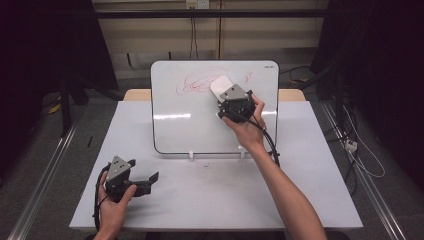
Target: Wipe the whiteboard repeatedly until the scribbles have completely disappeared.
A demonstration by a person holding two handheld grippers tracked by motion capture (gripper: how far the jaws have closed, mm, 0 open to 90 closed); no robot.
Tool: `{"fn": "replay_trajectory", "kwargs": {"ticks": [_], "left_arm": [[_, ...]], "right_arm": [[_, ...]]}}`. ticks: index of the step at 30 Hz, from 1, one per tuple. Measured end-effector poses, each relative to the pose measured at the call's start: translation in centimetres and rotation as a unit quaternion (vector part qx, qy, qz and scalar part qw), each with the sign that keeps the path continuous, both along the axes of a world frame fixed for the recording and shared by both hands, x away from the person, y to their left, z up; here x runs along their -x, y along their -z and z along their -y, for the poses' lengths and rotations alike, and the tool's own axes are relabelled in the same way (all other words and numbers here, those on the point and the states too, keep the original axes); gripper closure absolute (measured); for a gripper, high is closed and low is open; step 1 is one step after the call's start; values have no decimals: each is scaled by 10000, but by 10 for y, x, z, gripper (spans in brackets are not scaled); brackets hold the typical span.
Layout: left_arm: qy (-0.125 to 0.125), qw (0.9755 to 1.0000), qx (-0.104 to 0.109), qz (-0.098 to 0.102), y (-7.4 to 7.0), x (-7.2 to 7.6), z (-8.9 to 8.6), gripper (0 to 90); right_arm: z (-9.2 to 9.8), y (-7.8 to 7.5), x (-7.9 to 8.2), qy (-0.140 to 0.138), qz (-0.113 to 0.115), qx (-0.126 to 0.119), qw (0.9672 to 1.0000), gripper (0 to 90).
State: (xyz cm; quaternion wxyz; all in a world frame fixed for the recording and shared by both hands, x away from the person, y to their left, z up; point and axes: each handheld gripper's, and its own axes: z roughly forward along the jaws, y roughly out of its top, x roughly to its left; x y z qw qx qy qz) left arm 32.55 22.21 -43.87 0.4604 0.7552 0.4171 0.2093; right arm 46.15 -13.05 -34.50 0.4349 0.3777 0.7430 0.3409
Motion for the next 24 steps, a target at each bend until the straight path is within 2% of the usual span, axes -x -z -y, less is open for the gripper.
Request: {"fn": "replay_trajectory", "kwargs": {"ticks": [5,10,16,20,24], "left_arm": [[-14,10000,14,-5,0,1,-1,54],[-28,10000,22,-2,0,1,-2,54],[-37,10000,13,5,0,1,-2,54],[-43,10000,12,0,0,1,-2,54],[-38,10000,-3,-2,0,1,-1,54]], "right_arm": [[18,-13,-10,204,15,-197,9996,312],[45,-24,-18,515,5,-409,9978,312],[70,-30,-18,800,-62,-539,9953,312],[85,-31,-16,1012,-104,-695,9924,312],[92,-30,-13,1153,-106,-775,9903,312]]}}
